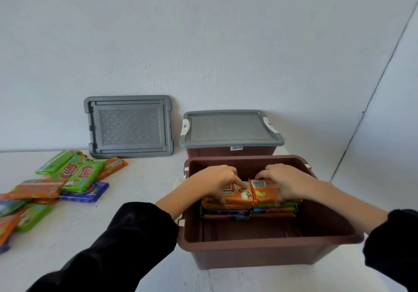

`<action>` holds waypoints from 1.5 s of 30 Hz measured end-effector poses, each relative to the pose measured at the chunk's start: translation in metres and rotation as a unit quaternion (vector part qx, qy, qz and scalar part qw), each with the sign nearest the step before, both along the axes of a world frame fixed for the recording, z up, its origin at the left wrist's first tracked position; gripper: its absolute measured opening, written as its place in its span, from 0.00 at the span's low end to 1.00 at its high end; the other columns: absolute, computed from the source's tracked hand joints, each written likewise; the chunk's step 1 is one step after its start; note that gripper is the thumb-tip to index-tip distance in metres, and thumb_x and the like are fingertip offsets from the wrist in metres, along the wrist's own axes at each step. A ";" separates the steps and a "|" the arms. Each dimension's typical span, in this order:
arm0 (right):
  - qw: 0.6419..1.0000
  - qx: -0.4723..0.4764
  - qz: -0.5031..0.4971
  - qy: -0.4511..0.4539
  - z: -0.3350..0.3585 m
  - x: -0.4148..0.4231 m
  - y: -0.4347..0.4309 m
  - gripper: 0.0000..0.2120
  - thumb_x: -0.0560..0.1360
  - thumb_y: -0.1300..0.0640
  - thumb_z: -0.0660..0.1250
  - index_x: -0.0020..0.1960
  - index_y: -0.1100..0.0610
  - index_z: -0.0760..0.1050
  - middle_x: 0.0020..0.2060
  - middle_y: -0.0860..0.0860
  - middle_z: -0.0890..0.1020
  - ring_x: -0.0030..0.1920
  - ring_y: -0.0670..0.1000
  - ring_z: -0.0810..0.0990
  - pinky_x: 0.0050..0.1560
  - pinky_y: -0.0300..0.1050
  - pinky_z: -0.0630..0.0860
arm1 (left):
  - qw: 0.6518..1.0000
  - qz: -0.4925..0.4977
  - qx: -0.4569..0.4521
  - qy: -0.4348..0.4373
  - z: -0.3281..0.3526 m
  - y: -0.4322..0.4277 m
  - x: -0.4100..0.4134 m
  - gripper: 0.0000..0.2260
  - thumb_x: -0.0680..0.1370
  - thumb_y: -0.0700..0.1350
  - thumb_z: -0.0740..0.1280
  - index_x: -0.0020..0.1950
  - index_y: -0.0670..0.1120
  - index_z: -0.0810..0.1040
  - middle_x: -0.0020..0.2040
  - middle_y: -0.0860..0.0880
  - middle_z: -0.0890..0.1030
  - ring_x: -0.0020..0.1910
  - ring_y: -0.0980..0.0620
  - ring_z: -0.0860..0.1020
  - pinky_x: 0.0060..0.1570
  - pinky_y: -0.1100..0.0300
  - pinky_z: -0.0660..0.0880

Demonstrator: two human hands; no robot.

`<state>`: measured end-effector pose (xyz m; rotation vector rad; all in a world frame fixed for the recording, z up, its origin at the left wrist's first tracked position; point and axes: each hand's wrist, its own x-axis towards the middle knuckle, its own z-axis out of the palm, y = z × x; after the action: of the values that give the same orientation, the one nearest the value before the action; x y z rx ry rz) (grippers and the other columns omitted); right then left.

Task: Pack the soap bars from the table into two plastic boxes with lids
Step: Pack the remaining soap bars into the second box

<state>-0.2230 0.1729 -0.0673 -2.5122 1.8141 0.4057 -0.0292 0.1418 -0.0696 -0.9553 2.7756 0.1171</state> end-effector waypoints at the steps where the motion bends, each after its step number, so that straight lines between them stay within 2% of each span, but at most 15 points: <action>1: 1.000 -0.002 0.001 -0.013 0.000 -0.002 -0.001 0.38 0.64 0.48 0.75 0.70 0.48 0.63 0.61 0.49 0.73 0.61 0.49 0.70 0.59 0.42 0.68 | 1.000 0.002 -0.003 0.001 0.000 -0.001 0.001 0.33 0.71 0.45 0.72 0.73 0.55 0.63 0.65 0.47 0.69 0.64 0.49 0.67 0.58 0.55 0.68; 5: 0.999 -0.005 0.006 -0.046 -0.001 0.001 -0.003 0.39 0.63 0.45 0.75 0.70 0.47 0.64 0.60 0.48 0.74 0.59 0.48 0.71 0.56 0.40 0.68 | 1.000 0.014 -0.003 -0.008 -0.001 -0.003 0.003 0.33 0.71 0.44 0.72 0.73 0.54 0.63 0.63 0.46 0.70 0.62 0.48 0.68 0.58 0.56 0.68; 8: 0.998 0.015 0.018 -0.051 0.011 0.009 -0.004 0.37 0.63 0.44 0.75 0.69 0.48 0.67 0.60 0.47 0.75 0.57 0.46 0.73 0.54 0.39 0.69 | 1.000 0.007 0.019 0.008 0.004 -0.004 0.009 0.32 0.70 0.48 0.73 0.71 0.53 0.65 0.63 0.47 0.70 0.62 0.49 0.68 0.59 0.55 0.68; 10: 0.995 0.002 0.030 -0.091 0.030 0.017 -0.009 0.31 0.65 0.44 0.75 0.65 0.50 0.72 0.59 0.46 0.78 0.53 0.43 0.75 0.50 0.35 0.69 | 0.996 0.004 0.057 0.073 0.017 -0.006 0.020 0.29 0.70 0.51 0.73 0.69 0.51 0.69 0.62 0.47 0.71 0.60 0.50 0.71 0.58 0.56 0.70; 12: 0.987 -0.033 0.037 -0.153 0.053 0.032 -0.016 0.24 0.66 0.46 0.74 0.60 0.51 0.77 0.55 0.47 0.81 0.49 0.42 0.76 0.46 0.32 0.70 | 0.982 0.024 0.071 0.176 0.036 -0.010 0.036 0.22 0.72 0.48 0.71 0.65 0.47 0.73 0.59 0.47 0.75 0.55 0.51 0.76 0.56 0.59 0.75; 15: 0.971 -0.089 0.063 -0.211 0.079 0.067 -0.034 0.17 0.70 0.49 0.72 0.57 0.54 0.78 0.51 0.50 0.82 0.49 0.47 0.78 0.48 0.38 0.73 | 0.950 0.075 0.024 0.304 0.064 -0.019 0.073 0.14 0.75 0.43 0.69 0.59 0.43 0.78 0.51 0.47 0.80 0.47 0.55 0.78 0.48 0.70 0.76; 17: 0.962 -0.107 0.094 -0.232 0.087 0.100 -0.048 0.16 0.72 0.52 0.70 0.58 0.54 0.78 0.52 0.51 0.82 0.51 0.50 0.79 0.53 0.43 0.75 | 0.931 0.120 -0.007 0.346 0.076 -0.024 0.108 0.11 0.75 0.42 0.68 0.58 0.44 0.79 0.49 0.47 0.82 0.44 0.57 0.78 0.45 0.78 0.72; 20: 0.949 -0.097 0.146 -0.261 0.088 0.156 -0.068 0.17 0.72 0.54 0.70 0.60 0.54 0.76 0.54 0.53 0.81 0.51 0.51 0.79 0.54 0.46 0.75 | 0.909 0.205 -0.046 0.359 0.081 -0.027 0.172 0.11 0.75 0.41 0.68 0.57 0.43 0.79 0.49 0.47 0.82 0.47 0.55 0.79 0.46 0.78 0.72; 23: 0.943 -0.067 0.195 -0.262 0.079 0.217 -0.088 0.20 0.73 0.52 0.69 0.63 0.54 0.74 0.57 0.54 0.79 0.55 0.52 0.78 0.57 0.47 0.74 | 0.876 0.311 -0.085 0.359 0.070 -0.024 0.242 0.12 0.75 0.41 0.68 0.58 0.42 0.79 0.53 0.45 0.81 0.49 0.53 0.78 0.47 0.71 0.73; 26: 0.937 -0.040 0.237 -0.253 0.063 0.276 -0.103 0.21 0.73 0.52 0.68 0.64 0.55 0.72 0.59 0.55 0.78 0.58 0.53 0.77 0.57 0.46 0.73 | 0.837 0.424 -0.104 0.330 0.050 -0.019 0.306 0.14 0.75 0.43 0.69 0.60 0.45 0.78 0.56 0.43 0.80 0.54 0.48 0.78 0.53 0.60 0.73; 30: 0.936 0.007 0.271 -0.223 0.031 0.350 -0.118 0.24 0.73 0.52 0.68 0.68 0.57 0.69 0.62 0.56 0.75 0.62 0.55 0.74 0.60 0.48 0.72 | 0.802 0.537 -0.018 0.261 0.015 -0.013 0.373 0.26 0.72 0.46 0.72 0.68 0.48 0.70 0.65 0.45 0.73 0.65 0.46 0.70 0.63 0.54 0.67; 34: 0.933 0.047 0.331 -0.135 -0.005 0.402 -0.134 0.35 0.71 0.55 0.71 0.74 0.52 0.59 0.69 0.55 0.66 0.69 0.56 0.65 0.67 0.51 0.66 | 0.804 0.553 0.050 0.212 -0.017 -0.015 0.407 0.33 0.70 0.41 0.73 0.72 0.50 0.64 0.72 0.48 0.65 0.71 0.48 0.62 0.68 0.53 0.61; 39: 0.917 0.057 0.395 -0.017 -0.031 0.437 -0.164 0.42 0.69 0.59 0.73 0.75 0.50 0.54 0.76 0.53 0.54 0.75 0.55 0.52 0.74 0.51 0.53 | 0.820 0.517 0.106 0.223 -0.036 -0.032 0.417 0.32 0.70 0.38 0.73 0.72 0.50 0.65 0.70 0.46 0.67 0.68 0.48 0.67 0.68 0.48 0.66; 41: 0.915 0.066 0.397 -0.012 -0.040 0.442 -0.176 0.41 0.69 0.57 0.73 0.75 0.49 0.55 0.75 0.53 0.56 0.75 0.55 0.54 0.74 0.52 0.53 | 0.838 0.504 0.111 0.180 -0.040 -0.038 0.419 0.31 0.71 0.37 0.72 0.71 0.49 0.66 0.69 0.46 0.68 0.68 0.47 0.67 0.67 0.50 0.66; 45: 0.918 0.086 0.382 -0.055 -0.045 0.435 -0.190 0.38 0.69 0.50 0.73 0.74 0.45 0.58 0.69 0.54 0.64 0.68 0.55 0.64 0.68 0.50 0.64 | 0.864 0.484 0.066 0.120 -0.046 -0.047 0.426 0.28 0.72 0.42 0.71 0.71 0.52 0.67 0.68 0.46 0.67 0.68 0.47 0.65 0.68 0.52 0.62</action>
<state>0.2122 -0.0166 -0.1121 -2.9273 0.6487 0.3867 0.3972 0.0948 -0.1152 -2.3065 2.1204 0.5867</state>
